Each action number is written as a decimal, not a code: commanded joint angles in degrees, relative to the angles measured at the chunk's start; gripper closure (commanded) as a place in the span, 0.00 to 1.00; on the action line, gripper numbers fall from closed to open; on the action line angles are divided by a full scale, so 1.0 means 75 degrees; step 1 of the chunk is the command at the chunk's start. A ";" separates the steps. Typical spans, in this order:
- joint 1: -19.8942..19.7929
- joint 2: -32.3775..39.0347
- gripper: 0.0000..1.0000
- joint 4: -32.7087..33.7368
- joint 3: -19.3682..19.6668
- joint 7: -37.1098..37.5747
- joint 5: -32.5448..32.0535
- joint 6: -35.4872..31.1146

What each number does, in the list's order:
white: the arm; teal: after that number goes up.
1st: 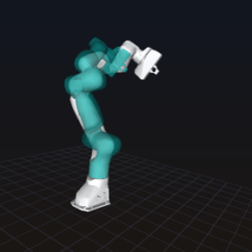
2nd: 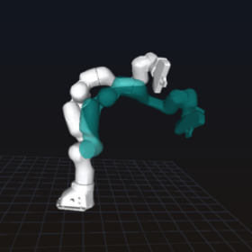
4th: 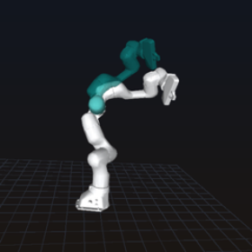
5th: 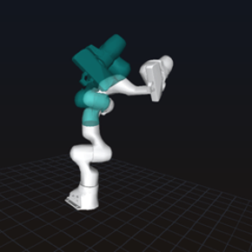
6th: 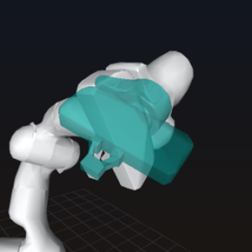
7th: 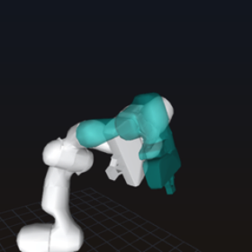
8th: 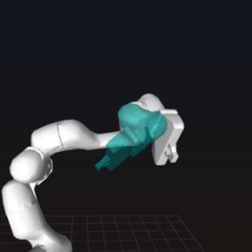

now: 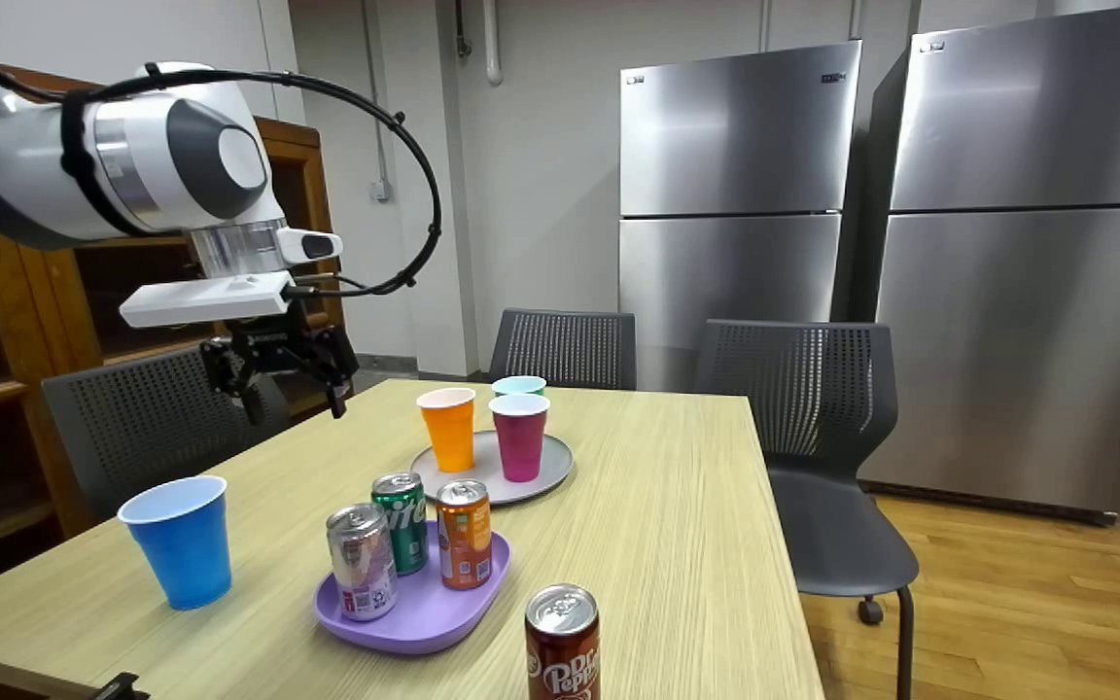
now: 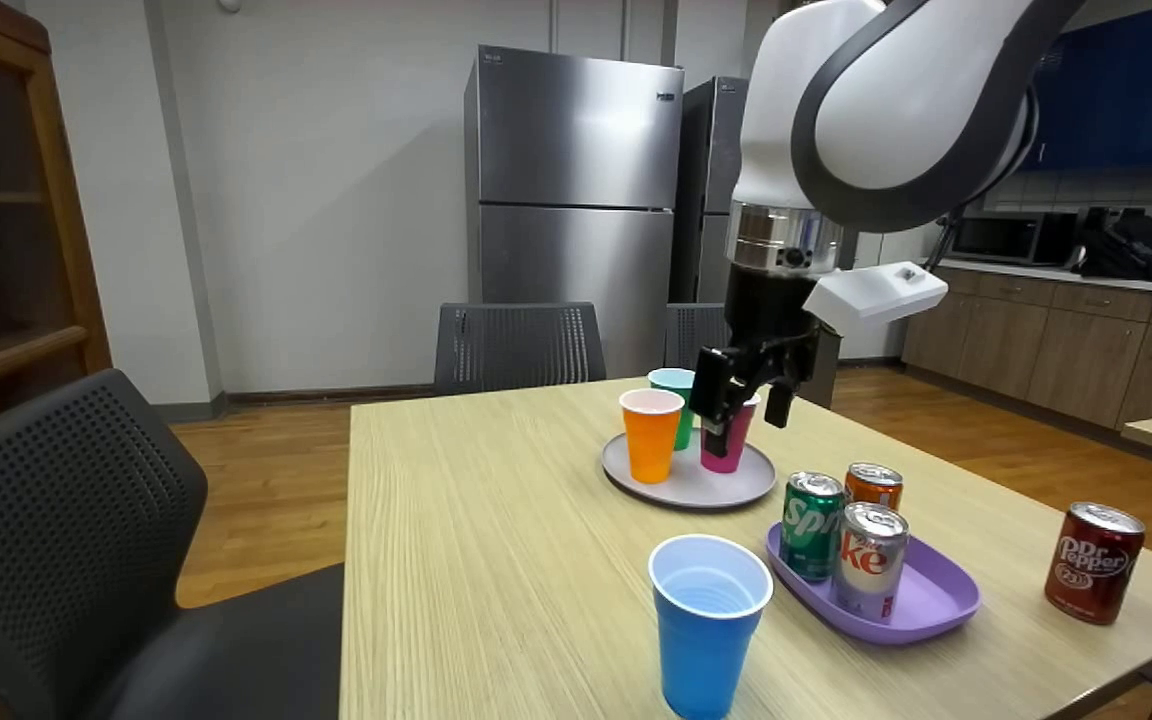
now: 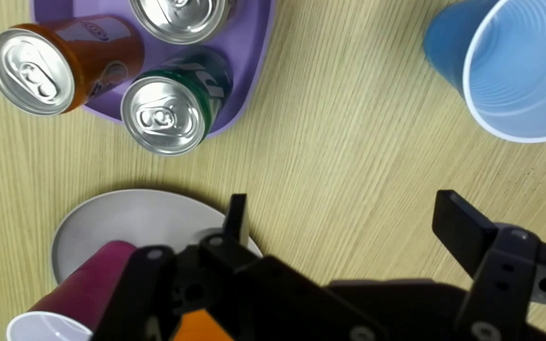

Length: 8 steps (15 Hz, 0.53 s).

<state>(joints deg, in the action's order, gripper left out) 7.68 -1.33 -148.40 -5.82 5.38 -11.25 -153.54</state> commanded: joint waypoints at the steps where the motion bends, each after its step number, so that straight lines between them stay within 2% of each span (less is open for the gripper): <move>1: 0.0053 0.0121 0.00 -0.0049 -0.0154 -0.0230 0.0252 -0.0132; 5: 0.0239 0.0234 0.00 -0.0143 -0.0375 -0.0994 0.0981 -0.0082; 8: 0.0377 0.0248 0.00 -0.0196 -0.0522 -0.1151 0.1052 0.0081</move>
<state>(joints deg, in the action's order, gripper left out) 9.91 1.00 -149.23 -8.48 -0.51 -5.11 -153.77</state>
